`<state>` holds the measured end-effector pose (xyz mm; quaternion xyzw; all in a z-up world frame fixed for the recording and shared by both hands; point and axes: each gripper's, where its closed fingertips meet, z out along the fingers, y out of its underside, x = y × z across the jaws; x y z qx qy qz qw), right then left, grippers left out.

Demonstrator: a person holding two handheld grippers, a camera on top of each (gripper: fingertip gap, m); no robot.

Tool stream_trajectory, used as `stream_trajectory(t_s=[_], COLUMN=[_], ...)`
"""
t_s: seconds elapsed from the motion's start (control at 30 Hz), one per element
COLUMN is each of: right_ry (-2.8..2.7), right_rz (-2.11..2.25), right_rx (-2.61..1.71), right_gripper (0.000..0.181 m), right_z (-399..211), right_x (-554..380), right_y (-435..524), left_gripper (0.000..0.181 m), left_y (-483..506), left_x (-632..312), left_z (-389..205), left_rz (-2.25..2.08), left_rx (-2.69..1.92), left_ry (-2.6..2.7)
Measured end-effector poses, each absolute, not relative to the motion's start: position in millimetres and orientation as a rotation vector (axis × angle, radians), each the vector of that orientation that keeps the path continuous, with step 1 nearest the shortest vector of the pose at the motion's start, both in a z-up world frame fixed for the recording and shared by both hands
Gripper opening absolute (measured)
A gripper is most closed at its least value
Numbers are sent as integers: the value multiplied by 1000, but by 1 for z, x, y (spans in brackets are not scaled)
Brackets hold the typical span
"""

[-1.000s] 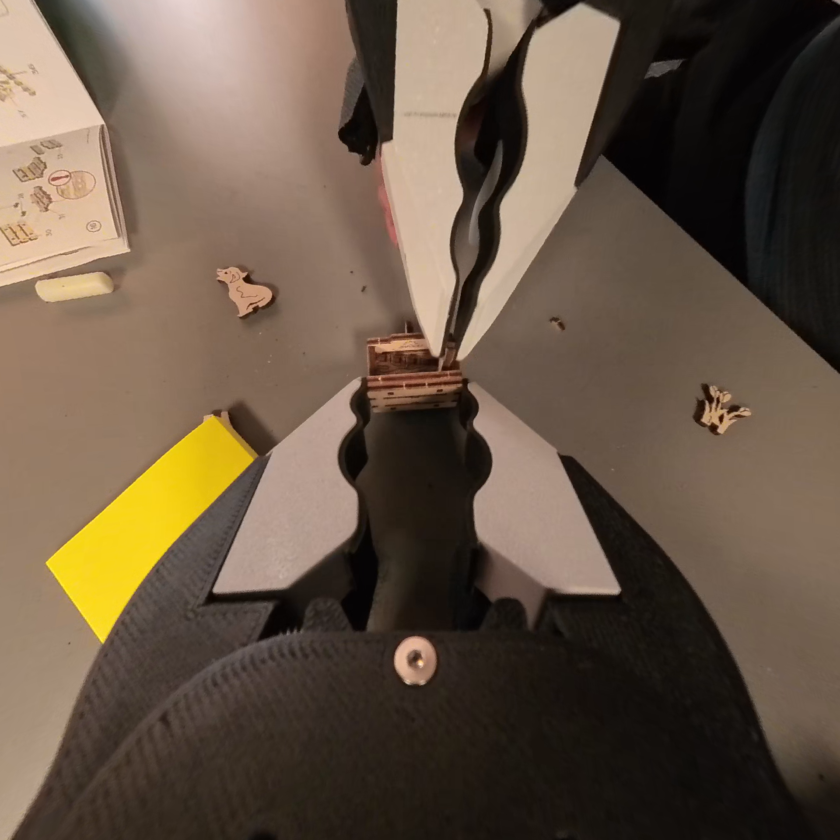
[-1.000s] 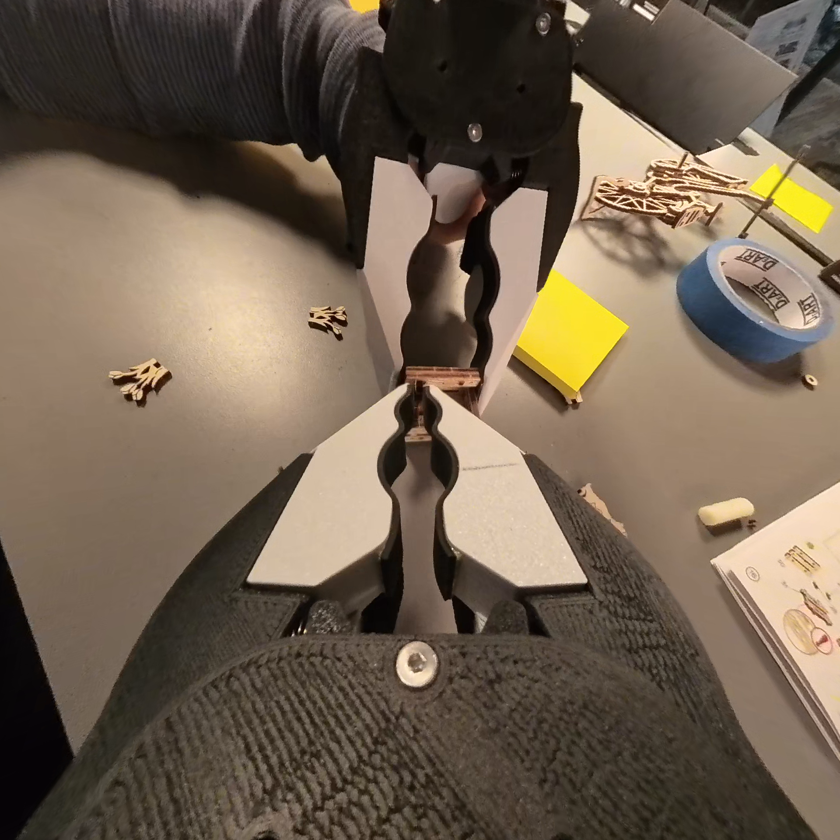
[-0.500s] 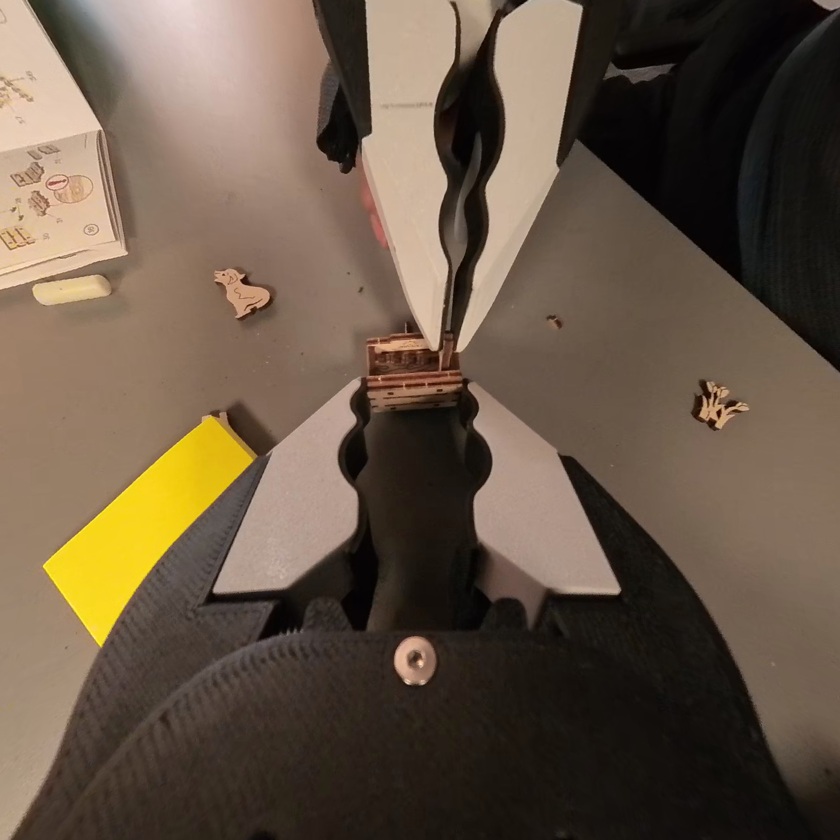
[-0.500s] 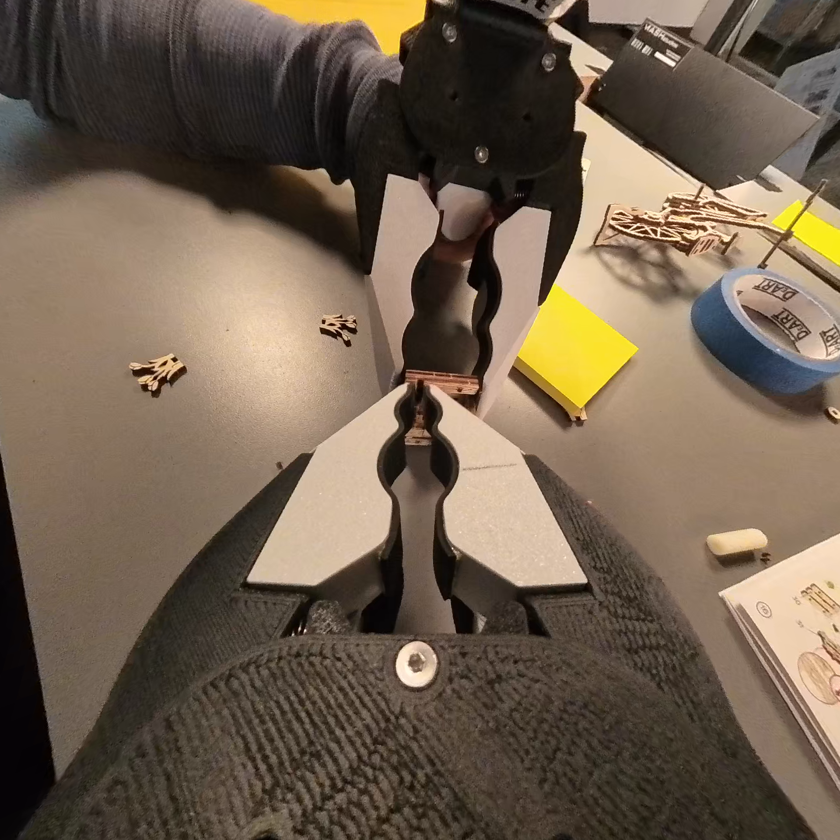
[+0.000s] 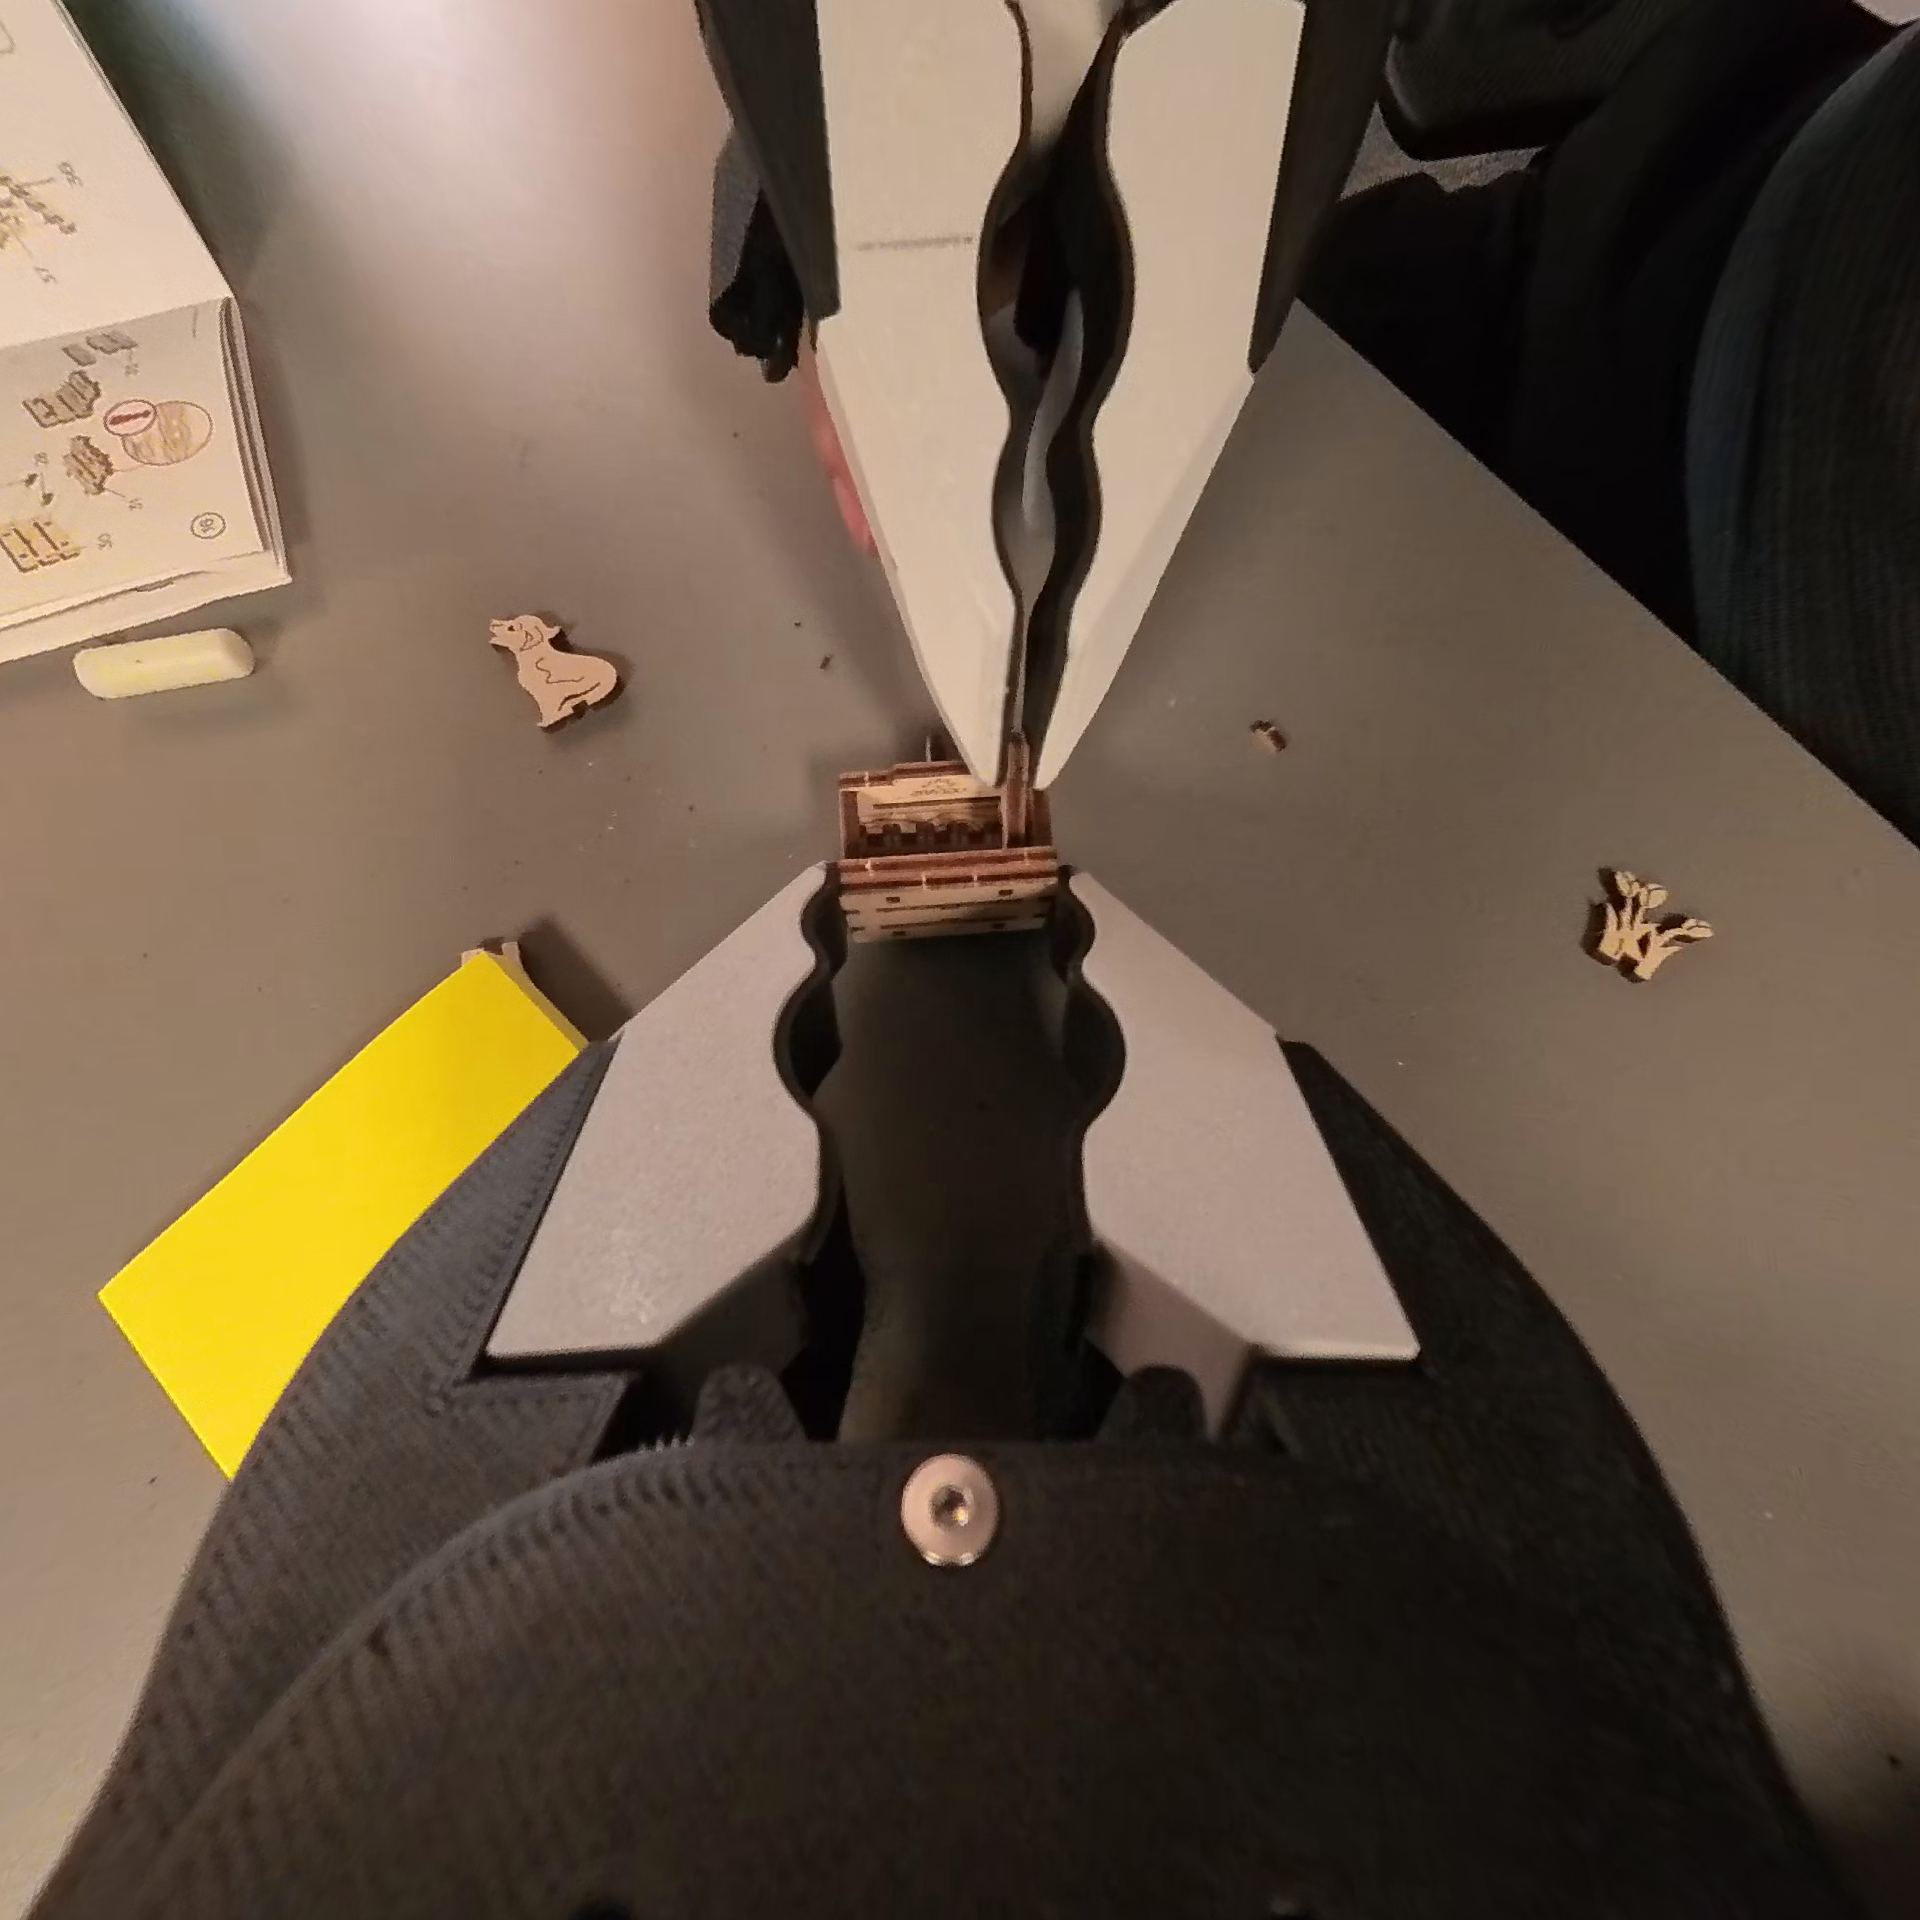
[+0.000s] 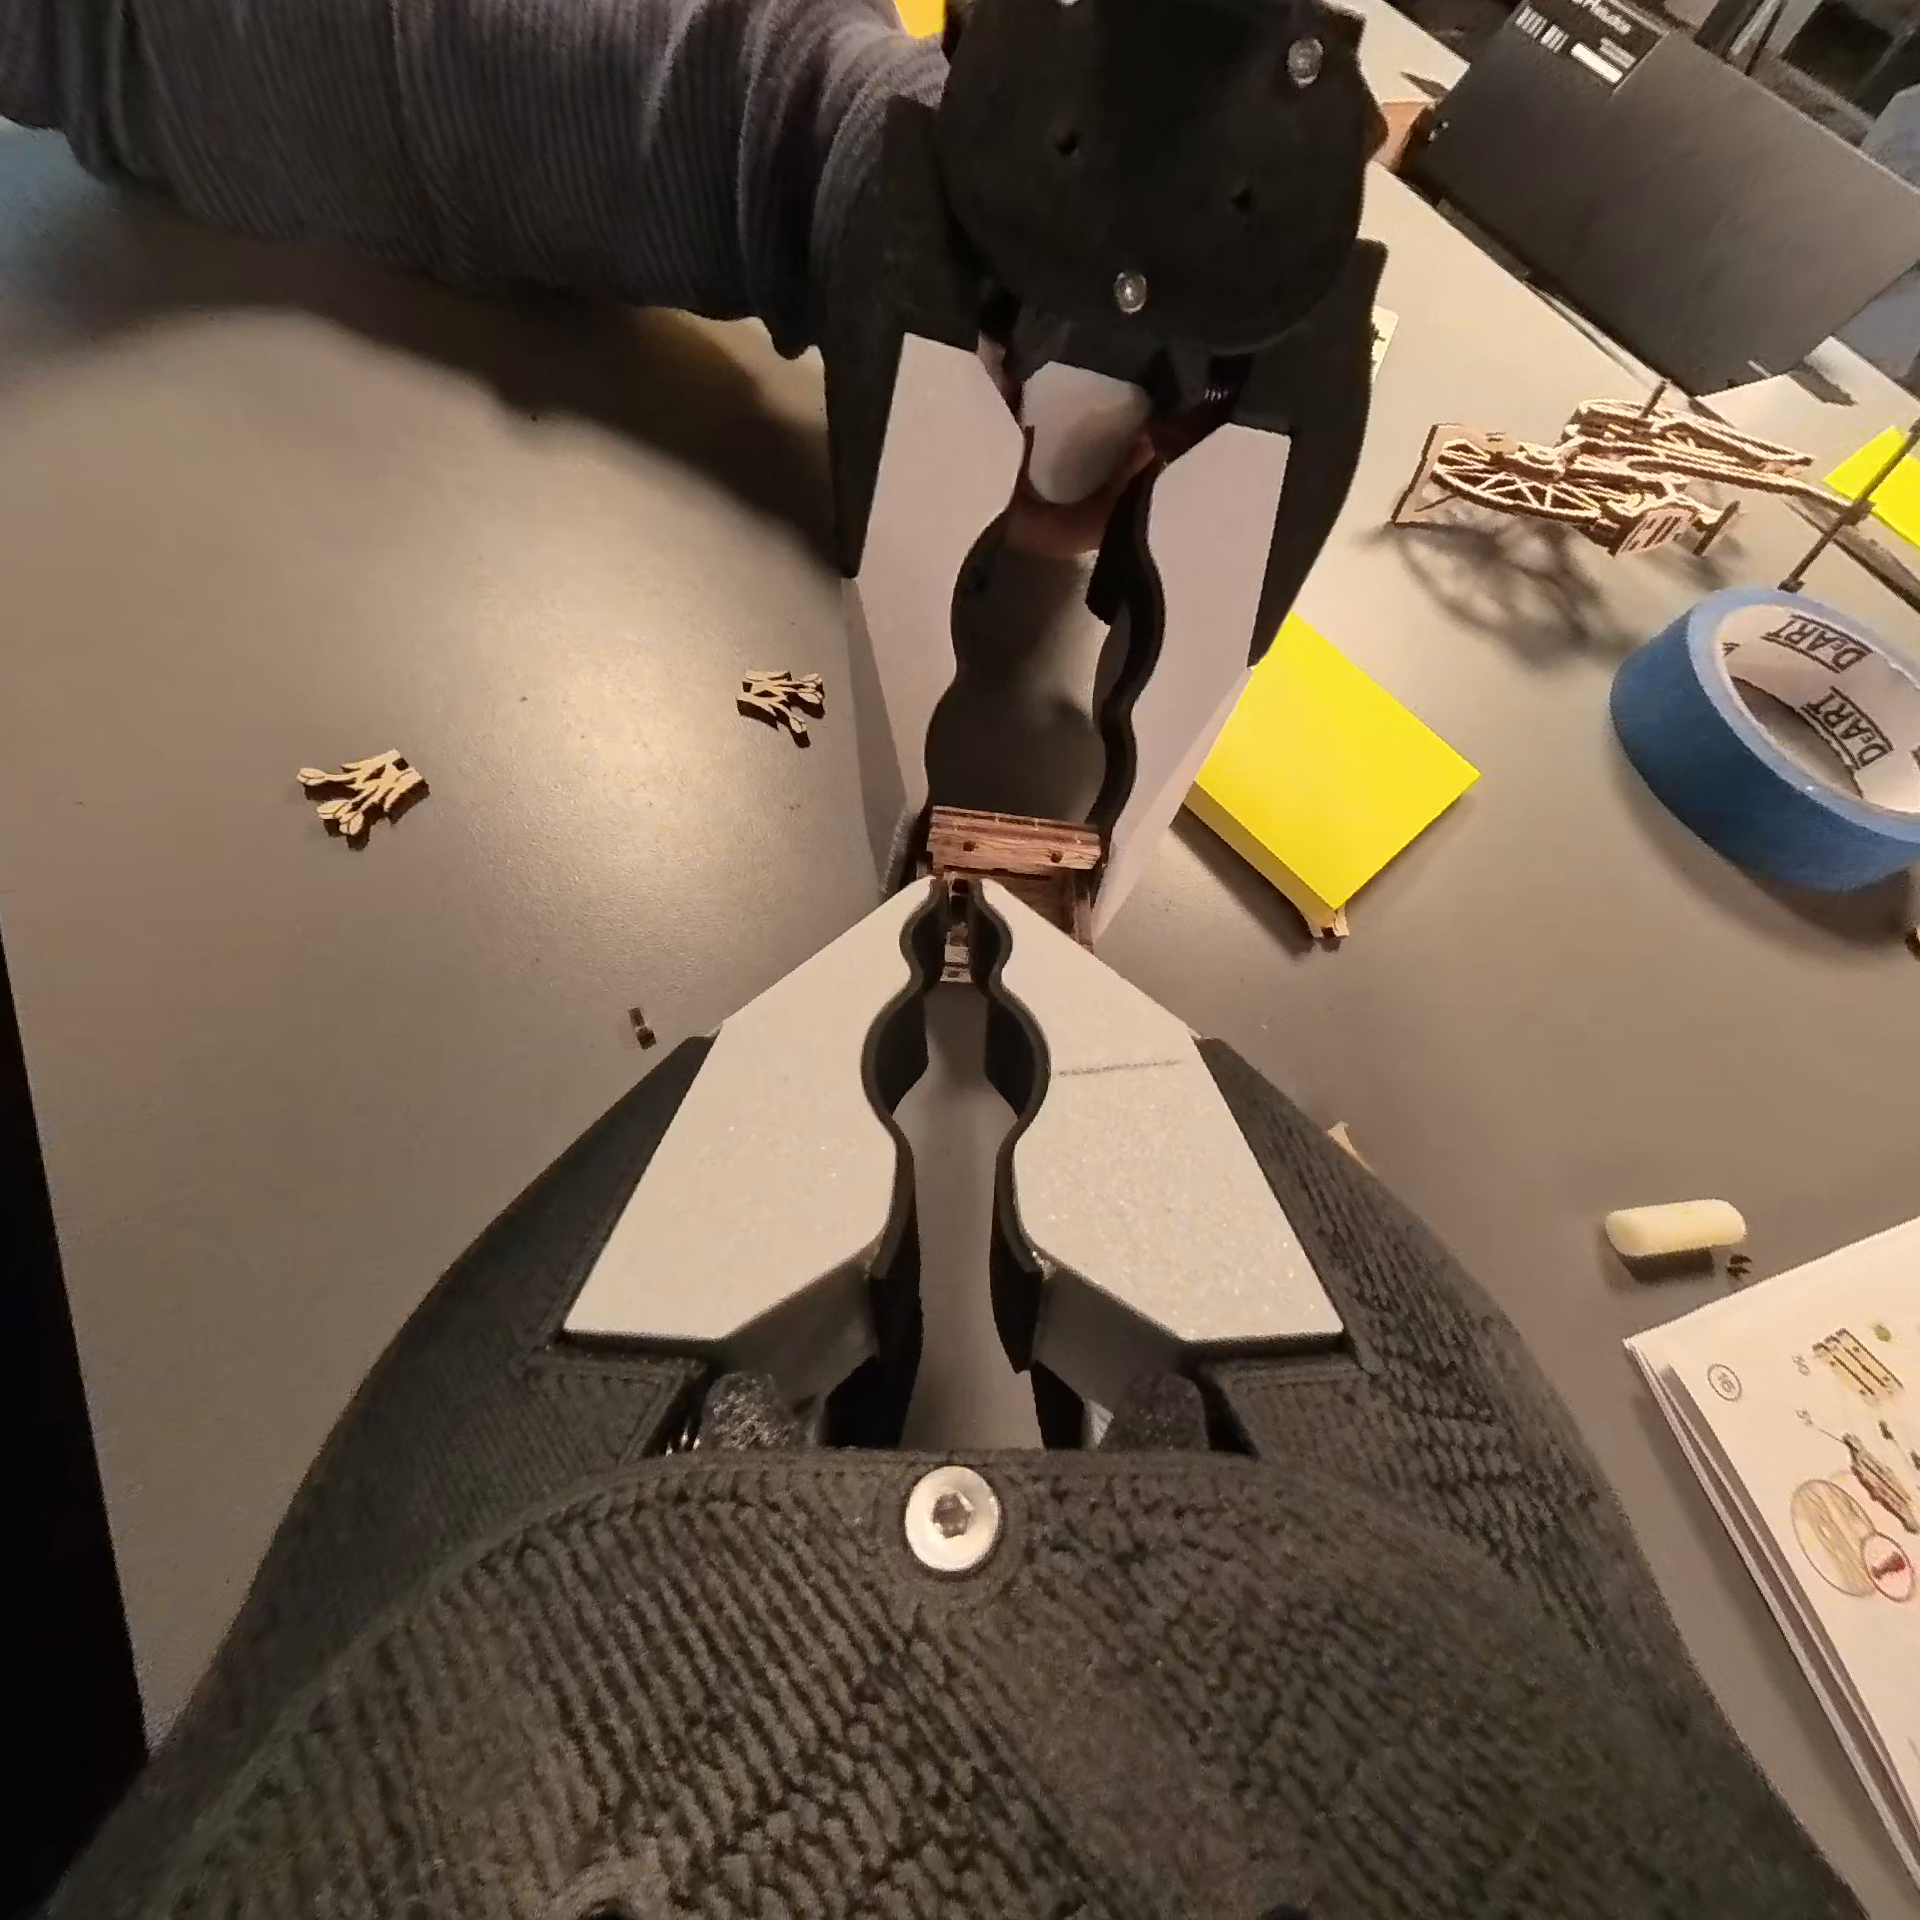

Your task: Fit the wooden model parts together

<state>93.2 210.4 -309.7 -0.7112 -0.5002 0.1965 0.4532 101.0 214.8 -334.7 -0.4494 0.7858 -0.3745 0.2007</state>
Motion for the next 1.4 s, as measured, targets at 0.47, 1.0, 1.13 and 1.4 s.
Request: stream_trajectory(t_s=[0.47, 1.0, 1.13, 1.4], right_ry=[-1249, -1233, -1285, -1373], right_rz=[545, 588, 583, 437], right_rx=[-1753, -1823, -1831, -1798], right_gripper=[1, 5, 5, 5], right_z=[-309, -299, -300, -301], right_x=[89, 98, 96, 94], right_y=[210, 223, 222, 220], left_gripper=[38, 38, 38, 38], left_y=[215, 215, 215, 215], left_x=[101, 100, 100, 100], left_z=[-335, -334, -334, -334], left_rz=[-1050, -1059, -1059, -1059], left_rx=[-1254, -1248, -1248, -1246], left_ry=[2197, 2202, 2202, 2203])
